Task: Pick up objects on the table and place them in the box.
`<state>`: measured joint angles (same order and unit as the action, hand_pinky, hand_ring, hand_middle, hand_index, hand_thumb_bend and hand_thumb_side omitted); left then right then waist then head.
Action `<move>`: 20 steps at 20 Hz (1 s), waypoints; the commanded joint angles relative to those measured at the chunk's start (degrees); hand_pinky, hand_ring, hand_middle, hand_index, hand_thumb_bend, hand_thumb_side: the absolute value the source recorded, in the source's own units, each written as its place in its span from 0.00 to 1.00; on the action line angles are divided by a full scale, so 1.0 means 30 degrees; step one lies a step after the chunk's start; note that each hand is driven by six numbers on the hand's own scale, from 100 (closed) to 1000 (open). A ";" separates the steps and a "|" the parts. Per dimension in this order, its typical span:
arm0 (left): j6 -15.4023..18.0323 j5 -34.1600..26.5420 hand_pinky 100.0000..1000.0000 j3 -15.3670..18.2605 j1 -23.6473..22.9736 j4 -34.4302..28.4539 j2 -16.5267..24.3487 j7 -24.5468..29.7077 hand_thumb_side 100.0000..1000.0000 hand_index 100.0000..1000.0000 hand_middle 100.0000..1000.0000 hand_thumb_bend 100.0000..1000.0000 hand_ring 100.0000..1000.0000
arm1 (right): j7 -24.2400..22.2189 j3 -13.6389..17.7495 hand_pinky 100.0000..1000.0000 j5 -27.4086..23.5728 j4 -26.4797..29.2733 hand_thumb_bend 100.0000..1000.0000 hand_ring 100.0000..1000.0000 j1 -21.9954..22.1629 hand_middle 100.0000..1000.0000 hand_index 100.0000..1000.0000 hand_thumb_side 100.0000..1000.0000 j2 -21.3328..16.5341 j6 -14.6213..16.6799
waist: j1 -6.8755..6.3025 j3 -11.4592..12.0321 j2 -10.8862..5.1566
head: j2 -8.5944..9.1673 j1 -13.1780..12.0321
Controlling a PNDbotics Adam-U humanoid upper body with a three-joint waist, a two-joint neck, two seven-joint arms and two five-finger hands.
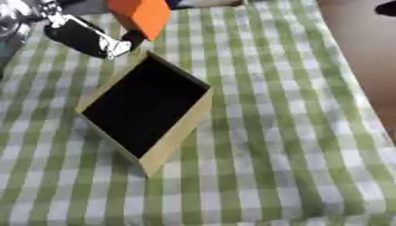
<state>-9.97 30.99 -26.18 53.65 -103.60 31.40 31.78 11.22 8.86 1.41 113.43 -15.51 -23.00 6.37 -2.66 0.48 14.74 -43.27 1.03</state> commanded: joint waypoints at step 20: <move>0.1555 0.5164 0.71 -0.0924 -0.3021 0.0384 -0.1965 -0.0687 0.00 0.78 0.70 0.00 0.70 | 0.0415 0.0392 0.68 0.0349 0.0386 0.00 0.54 0.0236 0.60 0.74 0.99 -0.0117 -0.0031 | 0.0589 0.0316 0.0196 | 0.0467 -0.0313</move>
<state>-5.50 45.61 -29.15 43.84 -102.46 25.34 30.12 12.37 9.54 2.00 113.43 -14.55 -22.50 6.29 -0.98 1.48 16.24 -42.34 0.16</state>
